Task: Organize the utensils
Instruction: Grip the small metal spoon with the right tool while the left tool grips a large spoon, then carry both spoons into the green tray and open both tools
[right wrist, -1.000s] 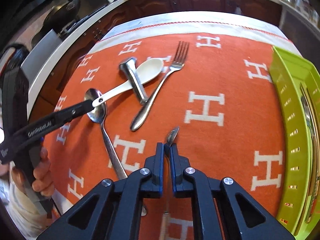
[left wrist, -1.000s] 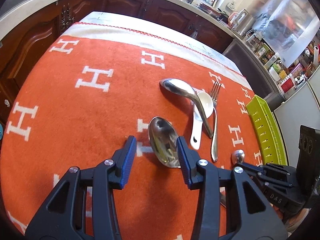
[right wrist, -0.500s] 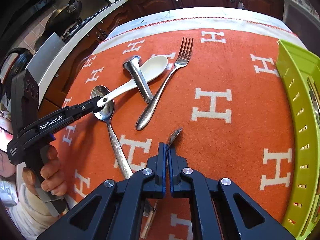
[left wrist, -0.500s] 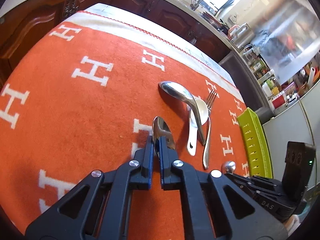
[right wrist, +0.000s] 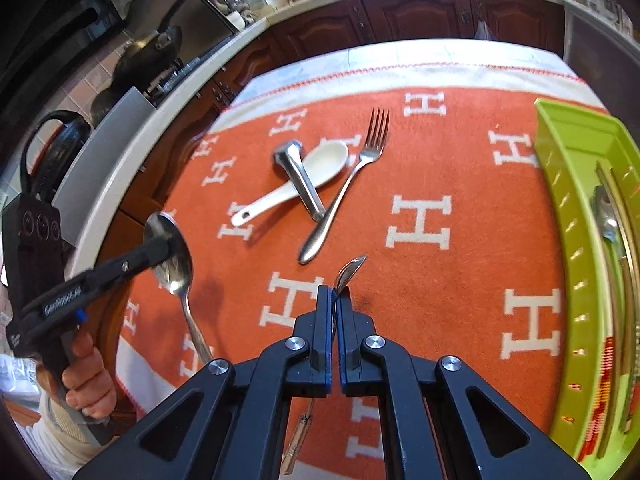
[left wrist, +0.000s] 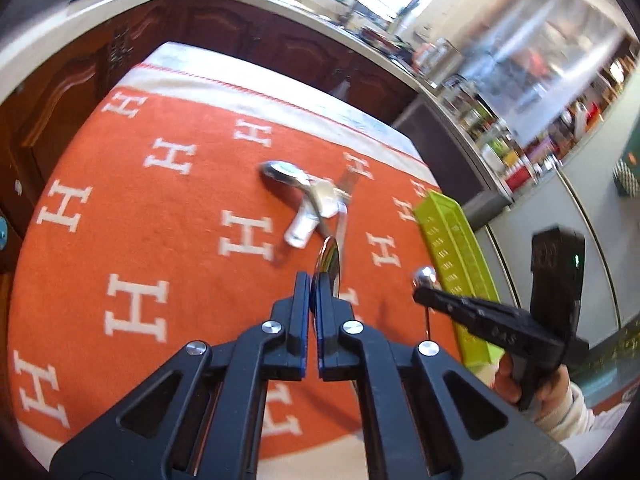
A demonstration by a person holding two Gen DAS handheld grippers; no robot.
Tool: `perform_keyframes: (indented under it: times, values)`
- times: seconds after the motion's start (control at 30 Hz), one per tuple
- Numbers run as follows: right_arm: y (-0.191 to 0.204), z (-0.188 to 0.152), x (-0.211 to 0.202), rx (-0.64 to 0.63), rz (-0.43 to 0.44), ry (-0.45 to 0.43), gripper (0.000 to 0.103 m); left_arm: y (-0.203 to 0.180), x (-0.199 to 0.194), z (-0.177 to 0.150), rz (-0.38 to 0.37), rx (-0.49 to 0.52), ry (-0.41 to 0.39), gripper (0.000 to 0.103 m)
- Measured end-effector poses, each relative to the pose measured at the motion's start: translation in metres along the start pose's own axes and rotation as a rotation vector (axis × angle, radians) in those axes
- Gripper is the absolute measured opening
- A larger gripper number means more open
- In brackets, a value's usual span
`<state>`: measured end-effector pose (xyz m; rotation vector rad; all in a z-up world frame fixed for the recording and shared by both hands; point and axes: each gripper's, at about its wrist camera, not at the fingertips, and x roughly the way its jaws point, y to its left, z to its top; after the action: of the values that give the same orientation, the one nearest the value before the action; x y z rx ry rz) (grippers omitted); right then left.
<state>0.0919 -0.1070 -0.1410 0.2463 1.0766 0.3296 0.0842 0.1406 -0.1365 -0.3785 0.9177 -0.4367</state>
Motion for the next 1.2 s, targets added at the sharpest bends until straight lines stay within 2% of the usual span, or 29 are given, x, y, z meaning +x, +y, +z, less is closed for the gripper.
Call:
perform_keyframes:
  times: [0.23,0.37,0.6,0.8,1.03,1.2]
  values:
    - [-0.016,-0.011,-0.058,0.019,-0.004,-0.092,0.002,-0.076,-0.005,-0.005,-0.08,0.11,0.035,0.0]
    - [-0.039,-0.019,-0.096,0.051,-0.019,-0.148,0.002,-0.118,-0.001,0.0,-0.126,0.165,0.042,0.0]
    - [-0.094,-0.029,-0.163,0.088,-0.111,-0.249,0.002,-0.192,0.019,0.02,-0.184,0.248,0.056,0.0]
    - [-0.146,-0.023,-0.208,0.111,-0.191,-0.324,0.002,-0.24,0.054,0.045,-0.189,0.292,0.082,0.0]
    - [-0.189,-0.002,-0.216,0.082,-0.273,-0.323,0.002,-0.271,0.112,0.065,-0.179,0.32,0.135,0.0]
    - [-0.215,0.011,-0.194,0.068,-0.279,-0.28,0.002,-0.278,0.155,0.064,-0.167,0.342,0.199,0.0]
